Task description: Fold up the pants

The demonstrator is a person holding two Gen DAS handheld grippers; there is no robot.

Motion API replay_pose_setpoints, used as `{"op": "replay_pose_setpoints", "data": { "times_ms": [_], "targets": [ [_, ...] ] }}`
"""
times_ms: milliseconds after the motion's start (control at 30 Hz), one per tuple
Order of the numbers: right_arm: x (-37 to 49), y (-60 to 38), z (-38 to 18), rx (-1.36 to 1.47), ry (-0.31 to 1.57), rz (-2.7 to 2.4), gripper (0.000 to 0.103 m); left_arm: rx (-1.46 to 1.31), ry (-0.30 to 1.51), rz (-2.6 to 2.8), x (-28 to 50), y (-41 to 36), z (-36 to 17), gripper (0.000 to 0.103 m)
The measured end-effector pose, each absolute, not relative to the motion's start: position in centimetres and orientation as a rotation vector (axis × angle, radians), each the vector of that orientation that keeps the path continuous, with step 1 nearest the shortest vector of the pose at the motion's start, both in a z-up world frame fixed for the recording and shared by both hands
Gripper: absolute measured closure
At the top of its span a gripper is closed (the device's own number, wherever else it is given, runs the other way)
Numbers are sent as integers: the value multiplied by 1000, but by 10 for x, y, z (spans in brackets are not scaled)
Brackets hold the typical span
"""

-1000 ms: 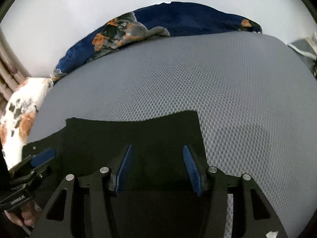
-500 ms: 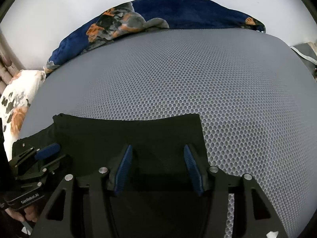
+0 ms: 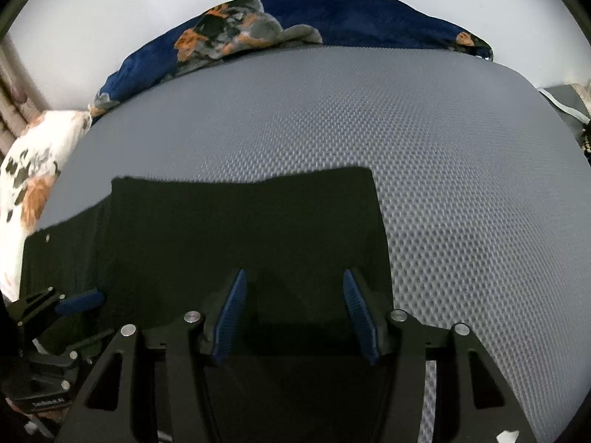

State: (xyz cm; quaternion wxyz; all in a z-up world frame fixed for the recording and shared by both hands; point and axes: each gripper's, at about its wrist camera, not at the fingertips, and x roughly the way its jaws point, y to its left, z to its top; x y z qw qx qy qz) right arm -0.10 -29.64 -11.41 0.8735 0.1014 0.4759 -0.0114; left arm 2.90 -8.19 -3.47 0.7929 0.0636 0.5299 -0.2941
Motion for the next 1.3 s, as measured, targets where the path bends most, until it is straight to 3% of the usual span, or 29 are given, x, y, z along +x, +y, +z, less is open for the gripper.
{"op": "replay_pose_setpoints", "data": {
  "times_ms": [667,933,1300],
  "targets": [
    [-55,-247,-120,164,1098,99,49,54,1118,-601,8,-37,-20,42],
    [-46,-208,-122,132,1116,187,49,-77,1044,-406,19,54,8,42],
    [-17,-168,-114,136,1129,285,49,-255,1048,-147,16,187,3,42]
  ]
}}
